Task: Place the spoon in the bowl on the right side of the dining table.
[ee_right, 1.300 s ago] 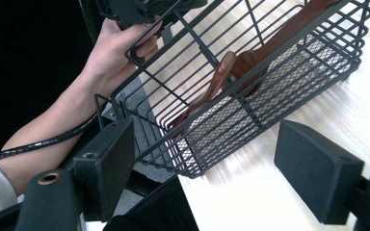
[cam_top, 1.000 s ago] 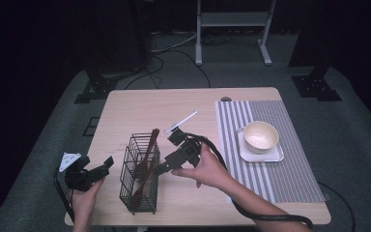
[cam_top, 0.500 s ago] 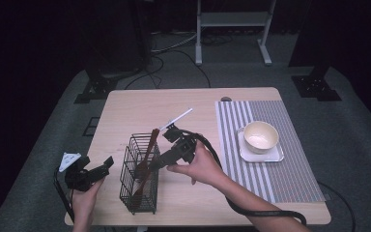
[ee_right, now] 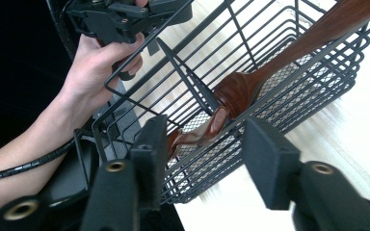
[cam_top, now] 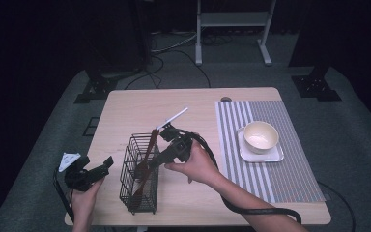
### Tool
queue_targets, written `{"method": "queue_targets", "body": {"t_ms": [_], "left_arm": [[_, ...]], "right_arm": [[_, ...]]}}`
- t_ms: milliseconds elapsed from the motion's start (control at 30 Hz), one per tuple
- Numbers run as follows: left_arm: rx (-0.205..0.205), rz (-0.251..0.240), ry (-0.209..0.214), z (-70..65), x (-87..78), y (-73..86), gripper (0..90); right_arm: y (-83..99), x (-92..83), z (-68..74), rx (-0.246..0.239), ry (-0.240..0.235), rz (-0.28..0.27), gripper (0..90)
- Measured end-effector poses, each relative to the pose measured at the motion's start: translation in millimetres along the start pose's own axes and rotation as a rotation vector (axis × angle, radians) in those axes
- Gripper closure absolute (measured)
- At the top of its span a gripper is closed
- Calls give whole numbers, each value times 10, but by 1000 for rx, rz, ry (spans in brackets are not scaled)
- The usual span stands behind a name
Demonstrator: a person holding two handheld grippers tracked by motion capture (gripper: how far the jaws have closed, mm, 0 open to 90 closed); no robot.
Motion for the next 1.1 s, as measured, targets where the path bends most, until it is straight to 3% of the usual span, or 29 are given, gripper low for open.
{"method": "queue_targets", "body": {"t_ms": [267, 467, 800, 1100], "left_arm": [[-1, -1, 1, -1, -2, -2, 17], [-1, 1, 1, 2, -2, -1, 16], [1, 0, 0, -6, 1, 0, 17], [3, 2, 2, -14, 3, 2, 16]], "right_arm": [[-5, 41, -8, 4, 9, 4, 704], [-17, 23, -2, 13, -12, -3, 826], [-57, -65, 42, 6, -20, -18, 833], [-152, -264, 63, -9, -8, -48, 834]]}}
Point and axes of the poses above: each handheld gripper's, and its own axes: x roughly forward along the jaws, y roughly out of its underside, z roughly to its left, the point moved 10 cm from there along x, roughly forward along the jaws, and after that the axes turned 10 degrees about -z, right-handed, at the moved point
